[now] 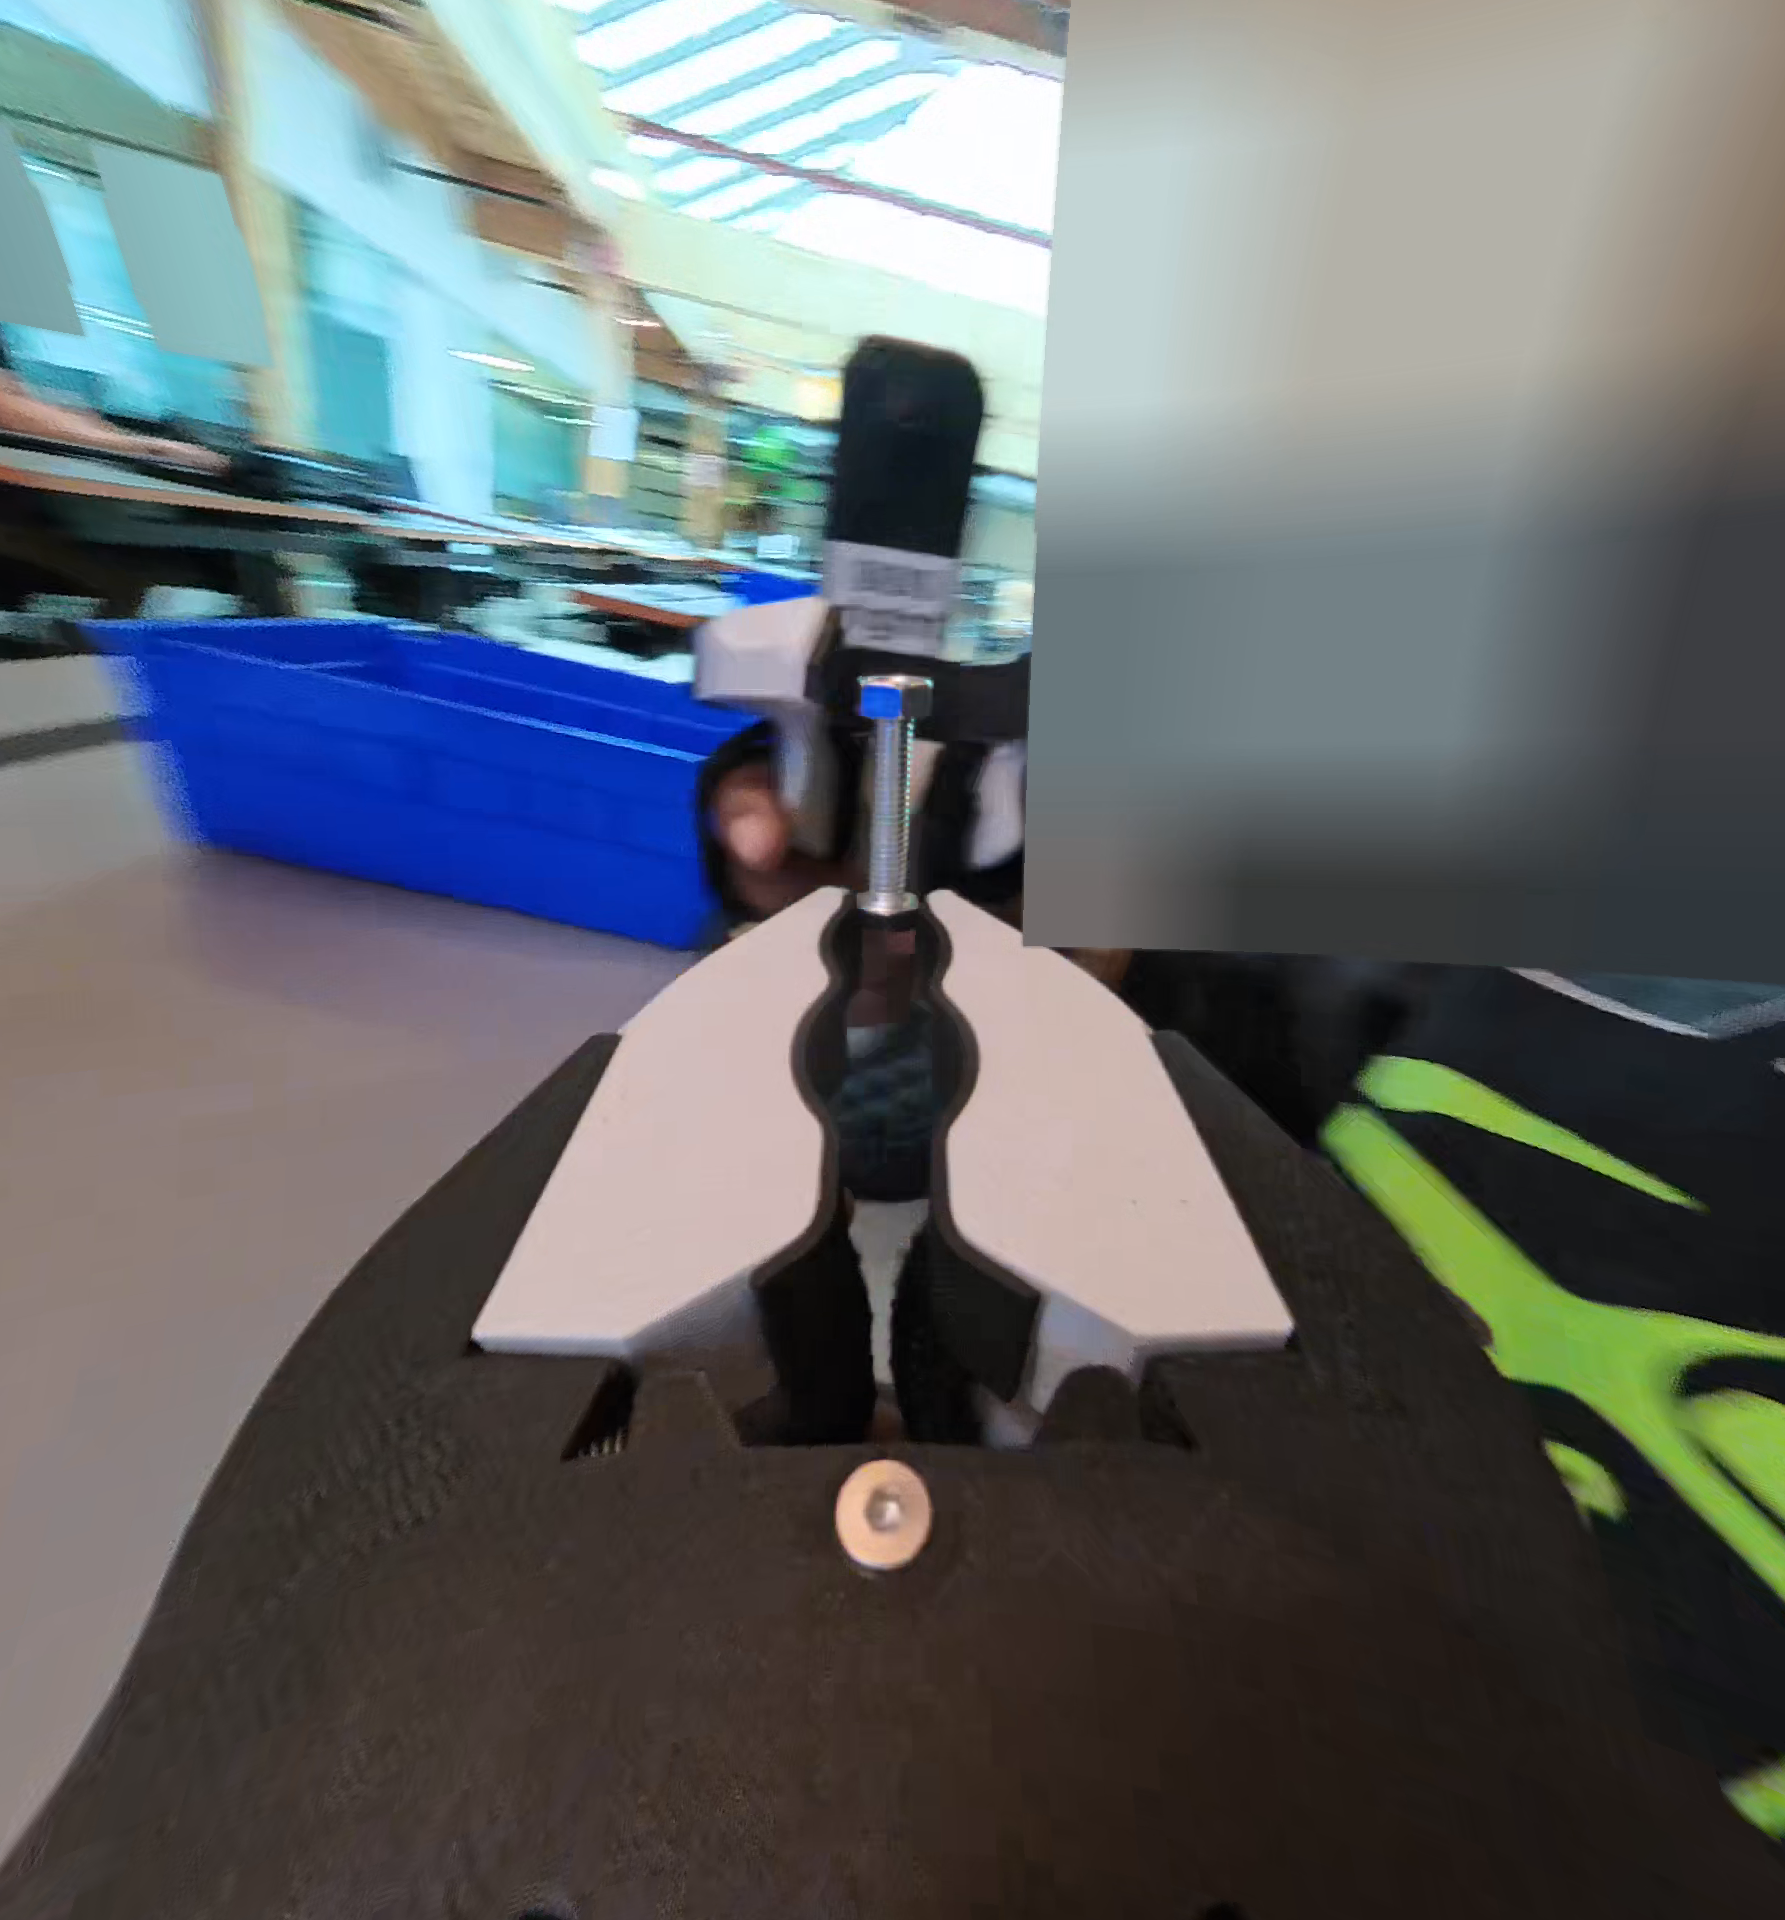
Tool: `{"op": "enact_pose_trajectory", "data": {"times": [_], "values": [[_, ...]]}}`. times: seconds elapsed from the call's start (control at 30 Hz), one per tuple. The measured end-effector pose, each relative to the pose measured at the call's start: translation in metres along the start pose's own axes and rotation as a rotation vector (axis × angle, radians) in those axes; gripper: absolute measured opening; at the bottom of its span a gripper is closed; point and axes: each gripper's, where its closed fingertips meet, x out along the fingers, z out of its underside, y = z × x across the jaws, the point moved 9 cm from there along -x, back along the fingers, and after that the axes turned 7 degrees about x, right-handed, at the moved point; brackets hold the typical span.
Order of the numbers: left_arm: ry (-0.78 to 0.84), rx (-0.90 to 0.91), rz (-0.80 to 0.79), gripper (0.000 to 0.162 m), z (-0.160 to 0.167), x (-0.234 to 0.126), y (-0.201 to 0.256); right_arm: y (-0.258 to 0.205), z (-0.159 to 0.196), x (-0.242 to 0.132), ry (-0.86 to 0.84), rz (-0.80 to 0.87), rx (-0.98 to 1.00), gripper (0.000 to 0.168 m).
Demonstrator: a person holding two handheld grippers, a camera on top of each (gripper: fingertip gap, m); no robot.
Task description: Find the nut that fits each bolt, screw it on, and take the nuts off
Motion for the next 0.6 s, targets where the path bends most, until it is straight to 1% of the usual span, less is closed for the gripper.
{"op": "enact_pose_trajectory", "data": {"times": [0.1,0.13,0.2,0.27,0.4,0.47,0.57,0.6], "values": [[-0.085,0.125,-0.318,0.010,0.003,-0.004,-0.012,0.010,0.003,-0.004,0.021,0.229,-0.006,0.041],[-0.112,0.159,-0.378,0.010,0.004,-0.004,-0.014,0.012,0.004,-0.003,0.024,0.297,-0.008,0.040],[-0.145,0.194,-0.448,0.010,0.006,-0.004,-0.015,0.014,0.006,0.000,0.031,0.395,-0.017,0.040],[-0.166,0.216,-0.478,0.010,0.008,-0.003,-0.015,0.014,0.009,0.005,0.018,0.450,-0.027,0.036],[-0.178,0.248,-0.500,0.010,0.008,-0.003,-0.014,0.014,0.012,0.012,-0.028,0.475,-0.036,0.031],[-0.178,0.245,-0.504,0.010,0.008,-0.004,-0.015,0.014,0.012,0.012,-0.029,0.471,-0.028,0.024],[-0.175,0.247,-0.503,0.010,0.008,-0.004,-0.015,0.014,0.011,0.012,-0.033,0.464,-0.036,0.011],[-0.173,0.246,-0.494,0.010,0.007,-0.004,-0.014,0.014,0.010,0.011,-0.038,0.457,-0.041,0.010]]}}
